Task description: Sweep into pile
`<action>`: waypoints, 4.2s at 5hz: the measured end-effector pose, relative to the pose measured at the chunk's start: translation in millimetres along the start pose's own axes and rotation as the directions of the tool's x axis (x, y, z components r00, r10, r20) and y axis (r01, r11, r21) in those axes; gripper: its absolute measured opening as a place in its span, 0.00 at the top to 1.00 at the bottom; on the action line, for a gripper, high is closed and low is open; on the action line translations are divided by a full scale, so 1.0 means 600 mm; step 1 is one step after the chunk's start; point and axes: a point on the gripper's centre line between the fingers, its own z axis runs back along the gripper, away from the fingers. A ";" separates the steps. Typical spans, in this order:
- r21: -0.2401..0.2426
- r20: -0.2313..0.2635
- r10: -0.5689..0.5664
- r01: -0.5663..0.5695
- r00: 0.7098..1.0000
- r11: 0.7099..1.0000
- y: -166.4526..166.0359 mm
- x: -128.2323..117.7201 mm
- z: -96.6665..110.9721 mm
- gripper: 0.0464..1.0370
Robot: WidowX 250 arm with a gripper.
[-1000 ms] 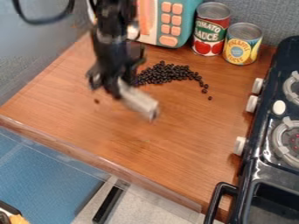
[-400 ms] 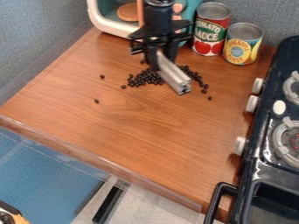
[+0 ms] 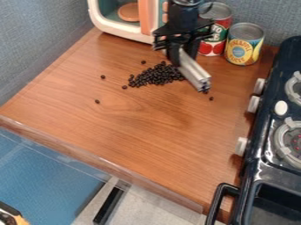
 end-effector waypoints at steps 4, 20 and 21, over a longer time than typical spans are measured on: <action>0.021 0.042 -0.019 0.018 0.999 1.000 -0.082 0.013 -0.051 0.66; 0.024 0.045 0.061 -0.062 0.997 0.998 0.029 0.067 -0.097 0.66; 0.025 0.054 0.067 -0.068 0.996 0.997 0.042 0.070 -0.099 0.66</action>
